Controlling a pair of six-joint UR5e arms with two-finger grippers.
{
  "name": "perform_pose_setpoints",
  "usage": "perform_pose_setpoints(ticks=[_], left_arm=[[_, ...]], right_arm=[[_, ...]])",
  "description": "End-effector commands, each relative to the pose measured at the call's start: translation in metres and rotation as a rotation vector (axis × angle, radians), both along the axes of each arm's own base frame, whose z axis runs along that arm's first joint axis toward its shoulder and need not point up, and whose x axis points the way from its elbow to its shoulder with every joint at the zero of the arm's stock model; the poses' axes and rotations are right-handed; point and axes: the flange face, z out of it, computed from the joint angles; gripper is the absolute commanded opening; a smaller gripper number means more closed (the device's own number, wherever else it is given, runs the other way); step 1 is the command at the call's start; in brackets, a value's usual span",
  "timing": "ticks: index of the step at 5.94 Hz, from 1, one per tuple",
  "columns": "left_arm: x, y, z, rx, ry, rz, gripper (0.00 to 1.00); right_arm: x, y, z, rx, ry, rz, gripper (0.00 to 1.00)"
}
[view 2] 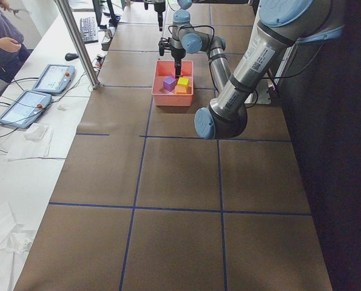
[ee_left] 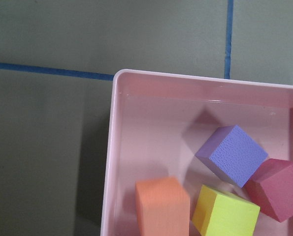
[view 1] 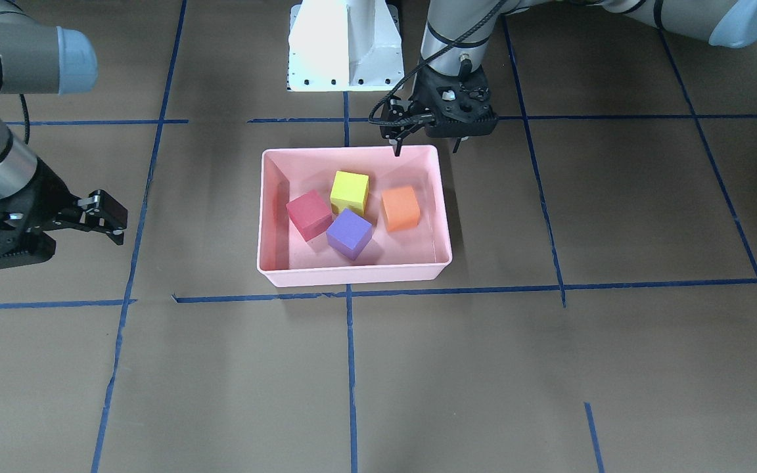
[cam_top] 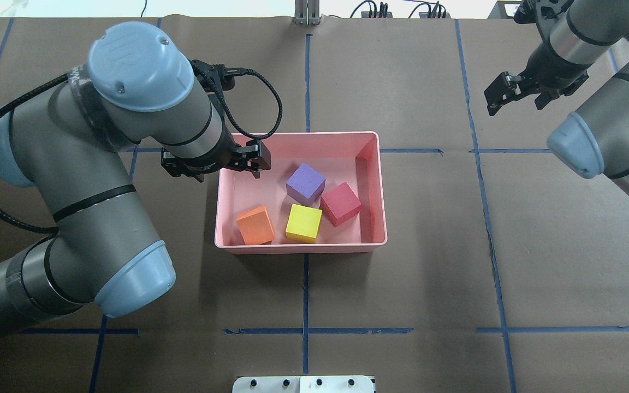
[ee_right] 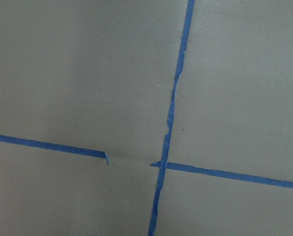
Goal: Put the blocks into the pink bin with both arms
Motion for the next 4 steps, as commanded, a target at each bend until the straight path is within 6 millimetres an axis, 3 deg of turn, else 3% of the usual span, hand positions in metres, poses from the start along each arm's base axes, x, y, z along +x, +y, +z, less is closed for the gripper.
perform_pose_setpoints(ticks=[1,2,3,4], left_arm=[[-0.057,-0.024,0.049,0.124,-0.046,0.147,1.00],[-0.101,-0.049,0.088,0.181,-0.071,0.235,1.00],[-0.156,-0.079,0.126,0.205,-0.119,0.238,1.00],[-0.217,-0.115,0.178,0.209,-0.111,0.301,1.00]], right_arm=[[0.047,0.000,0.040,0.049,0.035,-0.046,1.00],[0.086,0.003,0.068,0.059,0.001,-0.097,1.00],[0.140,0.010,0.099,0.082,-0.019,-0.114,1.00],[0.185,0.026,0.140,0.119,0.003,-0.157,1.00]])
